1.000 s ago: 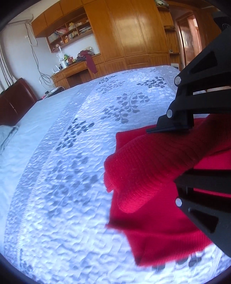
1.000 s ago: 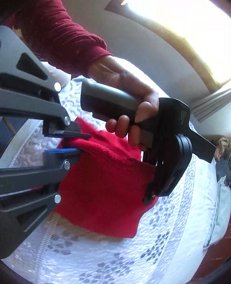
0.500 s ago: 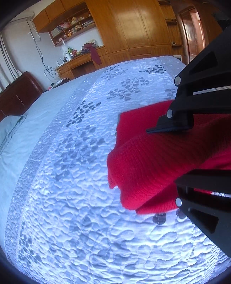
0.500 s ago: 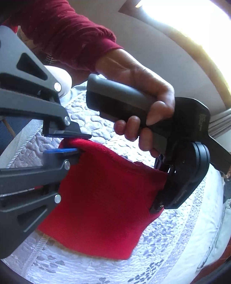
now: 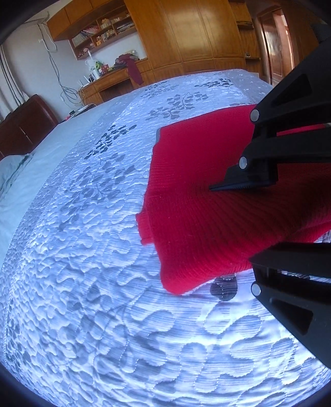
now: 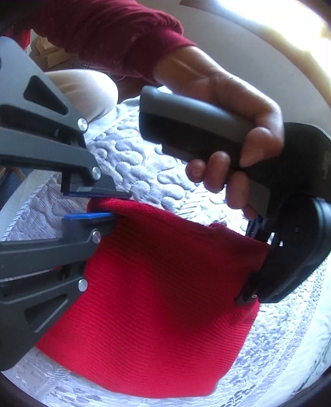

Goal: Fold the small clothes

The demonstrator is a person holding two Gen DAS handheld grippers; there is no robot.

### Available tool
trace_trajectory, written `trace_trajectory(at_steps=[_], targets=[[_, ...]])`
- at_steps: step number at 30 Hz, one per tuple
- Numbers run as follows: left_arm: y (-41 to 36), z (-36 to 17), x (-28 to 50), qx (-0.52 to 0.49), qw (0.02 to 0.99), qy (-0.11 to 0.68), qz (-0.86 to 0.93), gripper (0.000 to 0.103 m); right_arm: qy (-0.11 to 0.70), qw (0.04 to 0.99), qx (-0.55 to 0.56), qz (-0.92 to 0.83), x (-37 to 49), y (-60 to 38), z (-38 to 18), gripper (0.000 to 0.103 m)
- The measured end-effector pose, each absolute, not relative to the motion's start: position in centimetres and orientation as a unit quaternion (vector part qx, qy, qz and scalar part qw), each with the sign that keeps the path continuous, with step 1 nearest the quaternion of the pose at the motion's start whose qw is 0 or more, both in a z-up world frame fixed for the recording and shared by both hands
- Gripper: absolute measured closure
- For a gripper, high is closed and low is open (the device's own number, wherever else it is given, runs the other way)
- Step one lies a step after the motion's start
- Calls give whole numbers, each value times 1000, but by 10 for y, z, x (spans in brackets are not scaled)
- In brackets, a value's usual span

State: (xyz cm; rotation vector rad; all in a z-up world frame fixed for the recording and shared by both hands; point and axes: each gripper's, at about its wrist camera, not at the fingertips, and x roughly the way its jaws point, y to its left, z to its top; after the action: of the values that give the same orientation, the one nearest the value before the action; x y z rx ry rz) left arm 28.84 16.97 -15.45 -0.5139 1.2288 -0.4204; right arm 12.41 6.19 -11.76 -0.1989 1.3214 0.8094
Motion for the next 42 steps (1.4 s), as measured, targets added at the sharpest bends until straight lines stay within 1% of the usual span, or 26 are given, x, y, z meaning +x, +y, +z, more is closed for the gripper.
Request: trace_trajectory(at_steps=[4, 5, 7, 8, 10, 13, 14, 17, 19, 21, 22, 28, 30, 32, 34, 36, 40, 42], targets=[[171, -158, 287, -239, 767, 563, -195, 84, 602, 706, -95, 362, 123, 63, -127, 93], [171, -159, 286, -239, 768, 562, -194, 84, 604, 704, -94, 362, 123, 63, -129, 89], [171, -158, 285, -238, 769, 561, -192, 82, 610, 696, -97, 366, 123, 63, -133, 86], [171, -158, 284, -239, 770, 560, -190, 81, 611, 693, -94, 371, 122, 60, -132, 81], [171, -155, 278, -240, 771, 561, -184, 77, 615, 688, -77, 378, 122, 48, -126, 78], [169, -149, 259, -232, 773, 561, -180, 72, 612, 698, -33, 370, 121, 3, -109, 69], [169, -147, 250, -229, 774, 563, -180, 68, 610, 710, -19, 352, 121, -21, -104, 65], [165, -143, 220, -221, 777, 563, -173, 63, 623, 728, 27, 284, 124, -87, -105, 64], [162, -141, 199, -217, 781, 561, -165, 61, 639, 725, 59, 249, 126, -125, -116, 64], [159, -138, 187, -213, 785, 560, -155, 61, 652, 719, 76, 230, 128, -141, -128, 57], [157, -137, 182, -211, 786, 562, -149, 61, 656, 713, 85, 232, 129, -143, -134, 56], [145, -130, 156, -175, 797, 565, -123, 61, 684, 669, 151, 250, 138, -133, -166, 57], [145, -132, 151, -193, 784, 577, -128, 61, 683, 667, 156, 253, 137, -127, -171, 82], [141, -133, 144, -189, 781, 581, -126, 62, 683, 670, 140, 256, 142, -122, -164, 85], [134, -130, 139, -155, 795, 575, -116, 70, 673, 672, 149, 270, 144, -130, -155, 86], [129, -135, 136, -129, 798, 580, -104, 74, 666, 676, 156, 274, 144, -144, -149, 88], [130, -150, 140, -134, 790, 590, -102, 73, 684, 664, 162, 254, 141, -156, -171, 88], [128, -147, 140, -130, 790, 591, -100, 72, 679, 670, 156, 256, 138, -154, -177, 85]])
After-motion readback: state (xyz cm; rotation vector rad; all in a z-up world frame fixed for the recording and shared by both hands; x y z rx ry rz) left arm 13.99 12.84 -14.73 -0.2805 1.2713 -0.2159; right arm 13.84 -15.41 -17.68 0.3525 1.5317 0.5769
